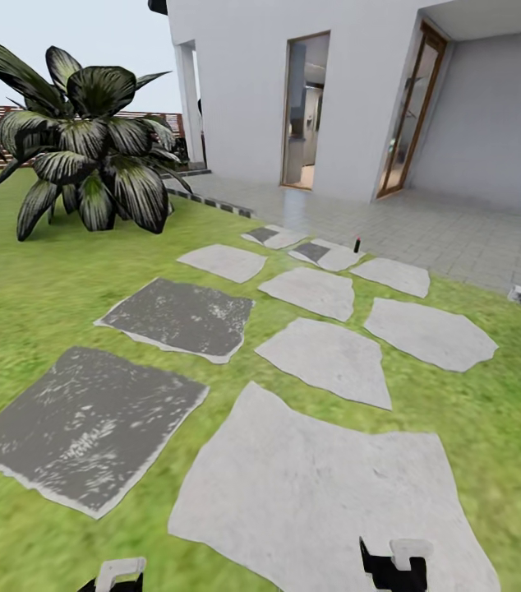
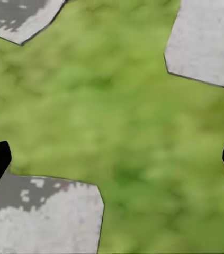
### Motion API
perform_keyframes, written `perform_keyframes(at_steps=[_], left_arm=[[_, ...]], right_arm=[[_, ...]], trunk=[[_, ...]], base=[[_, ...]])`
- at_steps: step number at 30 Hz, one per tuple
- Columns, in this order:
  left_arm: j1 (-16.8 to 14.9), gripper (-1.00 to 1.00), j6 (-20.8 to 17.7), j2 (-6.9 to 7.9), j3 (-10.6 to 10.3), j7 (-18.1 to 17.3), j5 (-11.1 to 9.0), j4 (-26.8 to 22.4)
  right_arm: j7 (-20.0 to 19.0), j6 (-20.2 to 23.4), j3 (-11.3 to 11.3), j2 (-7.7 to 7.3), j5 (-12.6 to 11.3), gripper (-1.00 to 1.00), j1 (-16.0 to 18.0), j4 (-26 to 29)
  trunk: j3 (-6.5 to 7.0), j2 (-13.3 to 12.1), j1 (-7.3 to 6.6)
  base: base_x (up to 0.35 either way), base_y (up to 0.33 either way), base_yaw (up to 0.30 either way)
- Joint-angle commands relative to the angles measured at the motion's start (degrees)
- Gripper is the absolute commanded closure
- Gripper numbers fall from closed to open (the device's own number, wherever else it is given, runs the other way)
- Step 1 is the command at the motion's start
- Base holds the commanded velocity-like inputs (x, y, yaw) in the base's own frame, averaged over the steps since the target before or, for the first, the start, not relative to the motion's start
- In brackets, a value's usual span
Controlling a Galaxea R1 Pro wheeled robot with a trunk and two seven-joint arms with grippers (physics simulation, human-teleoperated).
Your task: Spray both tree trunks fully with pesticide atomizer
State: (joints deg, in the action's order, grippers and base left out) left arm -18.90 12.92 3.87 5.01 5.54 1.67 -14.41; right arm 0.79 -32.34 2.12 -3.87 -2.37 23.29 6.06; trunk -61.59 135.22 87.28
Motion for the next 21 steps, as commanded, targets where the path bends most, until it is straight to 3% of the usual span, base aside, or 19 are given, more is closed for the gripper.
perform_keyframes(at_steps=[1,21], left_arm=[[0.0,-1.00,0.0,0.00,0.0,0.0,0.0,0.0],[0.0,-1.00,0.0,0.00,0.0,0.0,0.2,0.0]], right_arm=[[0.0,0.0,0.0,0.00,0.0,-1.00,0.0,0.0],[0.0,0.0,0.0,-0.09,0.0,-1.00,0.0,0.0]], trunk=[[0.00,0.0,0.00],[0.00,0.0,0.00]], base=[[0.340,0.000,0.000],[0.340,0.000,0.000]])
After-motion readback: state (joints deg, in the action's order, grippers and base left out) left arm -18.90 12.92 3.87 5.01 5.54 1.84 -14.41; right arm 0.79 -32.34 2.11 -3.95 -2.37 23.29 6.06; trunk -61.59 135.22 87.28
